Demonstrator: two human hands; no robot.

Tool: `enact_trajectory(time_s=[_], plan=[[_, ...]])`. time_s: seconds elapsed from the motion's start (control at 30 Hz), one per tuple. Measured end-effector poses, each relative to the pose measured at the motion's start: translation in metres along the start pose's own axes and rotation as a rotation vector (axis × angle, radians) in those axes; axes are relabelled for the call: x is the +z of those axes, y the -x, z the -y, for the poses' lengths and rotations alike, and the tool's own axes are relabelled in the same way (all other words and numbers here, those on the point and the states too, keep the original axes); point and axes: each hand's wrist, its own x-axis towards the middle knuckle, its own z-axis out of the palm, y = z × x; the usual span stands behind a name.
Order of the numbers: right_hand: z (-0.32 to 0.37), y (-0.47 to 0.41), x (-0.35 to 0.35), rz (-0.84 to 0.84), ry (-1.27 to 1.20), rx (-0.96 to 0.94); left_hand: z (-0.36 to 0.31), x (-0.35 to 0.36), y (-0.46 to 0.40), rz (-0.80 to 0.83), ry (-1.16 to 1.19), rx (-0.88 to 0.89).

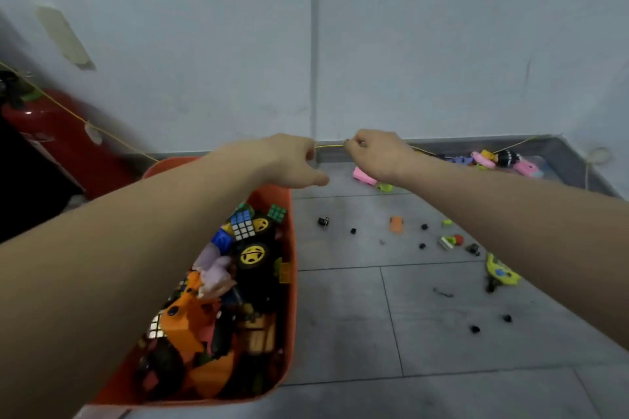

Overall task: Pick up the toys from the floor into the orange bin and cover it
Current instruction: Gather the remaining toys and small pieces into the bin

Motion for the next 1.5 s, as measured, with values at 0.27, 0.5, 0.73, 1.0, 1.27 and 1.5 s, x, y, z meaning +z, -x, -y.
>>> enact_trajectory(time_s=[0.27, 0.5, 0.73, 1.0, 1.27, 1.5], plan=[[-0.162, 0.012, -0.03, 0.031, 0.063, 0.26, -0.137, 0.081, -0.06, 0.135, 0.059, 0.211], [-0.303, 0.034, 0.005, 0.22, 0.072, 0.467, -0.218, 0.148, -0.123, 0.266, -0.007, 0.2], [-0.396, 0.001, 0.035, -0.007, -0.092, 0.535, -0.286, 0.205, -0.193, 0.23, 0.029, 0.213], [-0.429, -0.064, 0.036, -0.136, -0.392, 0.367, -0.33, 0.236, -0.261, 0.128, 0.311, 0.076], [-0.443, -0.099, 0.045, -0.394, -0.339, 0.347, -0.343, 0.264, -0.292, 0.007, 0.142, 0.087], [-0.464, -0.146, 0.02, -0.087, 0.044, 0.24, -0.336, 0.254, -0.307, 0.038, 0.036, 0.124]])
